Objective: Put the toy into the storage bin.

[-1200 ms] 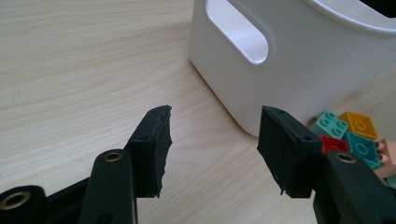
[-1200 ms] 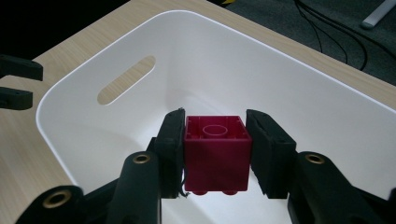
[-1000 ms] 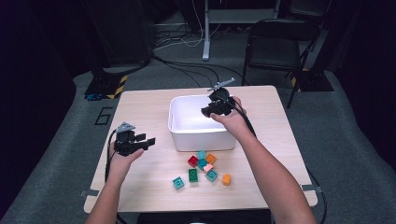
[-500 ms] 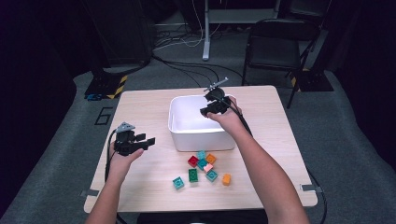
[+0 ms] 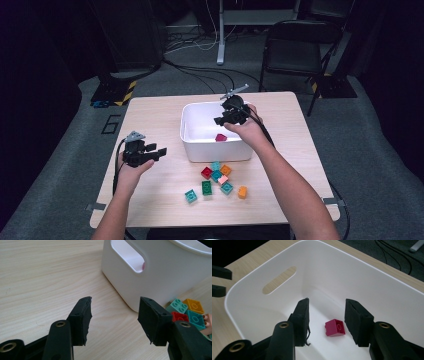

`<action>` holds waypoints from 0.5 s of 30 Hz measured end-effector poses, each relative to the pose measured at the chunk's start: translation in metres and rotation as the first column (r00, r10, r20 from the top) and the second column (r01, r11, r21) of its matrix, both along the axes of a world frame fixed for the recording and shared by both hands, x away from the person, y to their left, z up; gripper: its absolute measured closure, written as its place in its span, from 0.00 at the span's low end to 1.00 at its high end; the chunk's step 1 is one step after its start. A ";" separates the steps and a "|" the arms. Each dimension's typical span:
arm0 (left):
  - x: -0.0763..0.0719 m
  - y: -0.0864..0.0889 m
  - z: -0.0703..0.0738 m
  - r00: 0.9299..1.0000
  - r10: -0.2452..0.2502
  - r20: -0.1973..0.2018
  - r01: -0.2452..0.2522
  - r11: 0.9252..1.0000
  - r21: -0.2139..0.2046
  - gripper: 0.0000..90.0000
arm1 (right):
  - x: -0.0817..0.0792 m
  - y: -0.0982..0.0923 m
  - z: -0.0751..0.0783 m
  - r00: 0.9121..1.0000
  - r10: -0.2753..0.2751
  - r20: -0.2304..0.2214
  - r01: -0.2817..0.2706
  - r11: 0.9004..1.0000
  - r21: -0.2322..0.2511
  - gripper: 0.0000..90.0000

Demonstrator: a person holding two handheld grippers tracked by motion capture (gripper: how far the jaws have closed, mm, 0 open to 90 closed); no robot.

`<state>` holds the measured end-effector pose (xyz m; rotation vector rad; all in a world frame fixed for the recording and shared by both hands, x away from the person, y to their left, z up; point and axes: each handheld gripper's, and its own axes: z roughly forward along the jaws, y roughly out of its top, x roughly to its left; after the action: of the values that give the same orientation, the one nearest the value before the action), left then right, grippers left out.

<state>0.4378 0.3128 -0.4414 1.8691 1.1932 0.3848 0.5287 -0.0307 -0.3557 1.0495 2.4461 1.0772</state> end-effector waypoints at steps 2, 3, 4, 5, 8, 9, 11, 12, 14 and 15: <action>0.000 -0.001 0.000 1.000 0.002 -0.001 -0.002 1.000 -0.001 0.48 | -0.007 -0.003 0.002 1.000 0.008 0.023 -0.009 1.000 0.015 0.60; 0.000 -0.001 0.000 1.000 0.002 -0.001 -0.002 1.000 0.000 0.48 | -0.011 -0.005 0.004 0.999 0.006 0.031 -0.007 1.000 0.025 0.60; -0.001 -0.001 0.000 1.000 0.001 -0.003 -0.001 1.000 0.001 0.48 | -0.014 -0.007 0.005 0.999 0.010 0.042 -0.012 0.999 0.039 0.60; -0.001 -0.002 0.000 1.000 -0.001 -0.003 0.001 1.000 0.002 0.48 | -0.018 -0.009 0.006 0.999 0.007 0.042 -0.009 0.999 0.047 0.60; -0.001 -0.004 0.000 1.000 -0.010 0.000 0.010 1.000 0.007 0.48 | -0.029 -0.014 0.008 0.998 0.016 0.064 -0.020 0.998 0.060 0.60; -0.001 -0.005 0.000 1.000 -0.014 0.000 0.014 1.000 0.008 0.48 | -0.035 -0.016 0.009 0.998 0.013 0.068 -0.018 0.998 0.063 0.60; -0.002 -0.008 -0.001 1.000 -0.022 -0.004 0.023 1.000 0.009 0.48 | -0.043 -0.018 0.009 0.997 0.017 0.075 -0.021 0.998 0.058 0.61; -0.002 -0.009 -0.001 1.000 -0.025 -0.003 0.025 1.000 0.014 0.48 | -0.047 -0.020 0.008 0.997 0.012 0.081 -0.017 0.998 0.059 0.61; -0.003 -0.013 0.000 0.999 -0.037 0.008 0.037 0.999 0.019 0.49 | -0.054 -0.022 0.006 0.996 0.009 0.084 -0.013 0.999 0.050 0.61; -0.004 -0.015 0.000 0.999 -0.045 0.009 0.044 0.999 0.020 0.50 | -0.057 -0.023 0.005 0.996 0.010 0.084 -0.014 0.999 0.047 0.61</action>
<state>0.4340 0.2976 -0.4414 1.9052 1.1433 0.3814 0.4720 -0.0534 -0.3511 0.9841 2.3747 1.1645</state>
